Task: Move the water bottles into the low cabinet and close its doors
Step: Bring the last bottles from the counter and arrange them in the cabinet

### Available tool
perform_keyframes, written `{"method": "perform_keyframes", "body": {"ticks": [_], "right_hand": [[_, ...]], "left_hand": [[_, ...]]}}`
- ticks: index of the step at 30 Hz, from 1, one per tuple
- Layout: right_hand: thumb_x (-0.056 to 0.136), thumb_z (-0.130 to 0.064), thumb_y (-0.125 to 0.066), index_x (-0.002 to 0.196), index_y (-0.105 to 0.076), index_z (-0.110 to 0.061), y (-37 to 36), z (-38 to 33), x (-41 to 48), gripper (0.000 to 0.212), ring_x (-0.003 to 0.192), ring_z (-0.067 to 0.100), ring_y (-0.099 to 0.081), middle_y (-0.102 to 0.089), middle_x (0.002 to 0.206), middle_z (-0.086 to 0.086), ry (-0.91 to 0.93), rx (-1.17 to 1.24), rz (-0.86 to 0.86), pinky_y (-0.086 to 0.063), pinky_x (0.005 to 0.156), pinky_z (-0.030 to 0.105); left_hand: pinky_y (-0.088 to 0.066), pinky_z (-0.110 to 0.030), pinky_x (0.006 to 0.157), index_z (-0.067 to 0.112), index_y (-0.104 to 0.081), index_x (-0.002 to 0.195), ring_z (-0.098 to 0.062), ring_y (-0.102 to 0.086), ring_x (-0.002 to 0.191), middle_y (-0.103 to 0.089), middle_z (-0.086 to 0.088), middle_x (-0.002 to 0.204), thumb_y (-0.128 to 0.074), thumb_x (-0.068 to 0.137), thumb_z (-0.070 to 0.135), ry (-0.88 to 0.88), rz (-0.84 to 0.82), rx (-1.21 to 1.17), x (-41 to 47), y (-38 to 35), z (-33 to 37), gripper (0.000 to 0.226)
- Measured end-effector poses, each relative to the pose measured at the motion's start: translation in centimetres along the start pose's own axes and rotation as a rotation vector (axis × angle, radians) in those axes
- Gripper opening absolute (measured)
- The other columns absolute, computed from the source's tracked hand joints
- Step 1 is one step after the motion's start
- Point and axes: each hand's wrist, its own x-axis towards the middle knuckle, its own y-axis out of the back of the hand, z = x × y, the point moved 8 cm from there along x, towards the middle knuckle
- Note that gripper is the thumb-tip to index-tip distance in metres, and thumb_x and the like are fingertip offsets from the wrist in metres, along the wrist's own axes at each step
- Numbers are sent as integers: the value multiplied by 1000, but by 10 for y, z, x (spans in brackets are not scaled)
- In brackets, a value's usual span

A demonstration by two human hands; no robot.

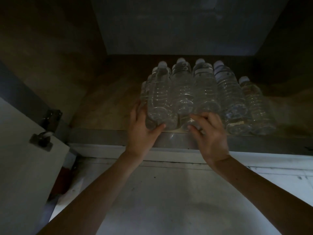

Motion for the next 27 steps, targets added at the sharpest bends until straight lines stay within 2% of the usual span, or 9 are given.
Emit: {"method": "perform_keyframes", "body": {"ticks": [7,11,12,15,16,20,23,27], "right_hand": [[78,1,-79,108,-73,-1,-4,-3,5,30,93,16,-48,-60,96,14,-2,-5,27,-30,87,0],[77,2,-79,109,-73,-1,-6,-1,6,32,92,18,-49,-60,97,14,-4,-9,28,-30,88,2],[77,2,-79,109,-72,-1,-7,-1,6,33,92,18,-48,-60,97,14,-4,-9,29,-30,88,2],[78,2,-79,109,-72,-1,-7,-1,6,32,93,17,-47,-60,97,13,0,-1,36,-29,89,2],[78,2,-79,109,-72,-1,-7,-1,6,32,92,17,-47,-60,97,13,4,6,37,-29,89,2],[79,4,-76,112,-70,-2,-7,1,4,34,95,17,-47,-58,100,12,9,37,15,-32,89,4],[83,4,-73,116,-69,-2,-6,3,2,34,98,18,-50,-59,105,12,23,56,-19,-36,90,10],[86,1,-72,116,-68,1,0,3,2,30,98,25,-57,-62,108,14,92,36,-65,-47,89,27]], "left_hand": [[-35,-29,111,22,-44,143,-17,-33,141,-34,-4,153,-82,74,40,-26,29,14,1,1,-1,81],[-29,-12,105,25,-44,144,-14,-34,140,-34,-2,153,-82,73,39,-26,37,-2,0,2,-1,82],[-30,-12,105,25,-44,144,-14,-35,140,-34,-1,153,-82,73,39,-28,39,-1,0,2,-1,82],[-37,-28,110,26,-45,143,-15,-36,140,-34,0,153,-82,73,40,-16,41,-3,0,3,-1,81],[-37,-28,111,25,-45,143,-15,-36,140,-35,-1,153,-82,73,40,-13,37,-2,0,2,-1,80],[-27,-8,103,25,-43,145,-13,-34,140,-35,-1,153,-81,74,41,10,14,-7,-2,2,-3,82],[-28,-17,108,21,-39,148,-14,-35,138,-36,-4,151,-81,75,38,42,24,-11,-4,7,-7,86],[-30,-23,110,16,-38,149,-18,-37,138,-37,-6,151,-81,77,33,65,11,4,-7,10,-11,86]]}}
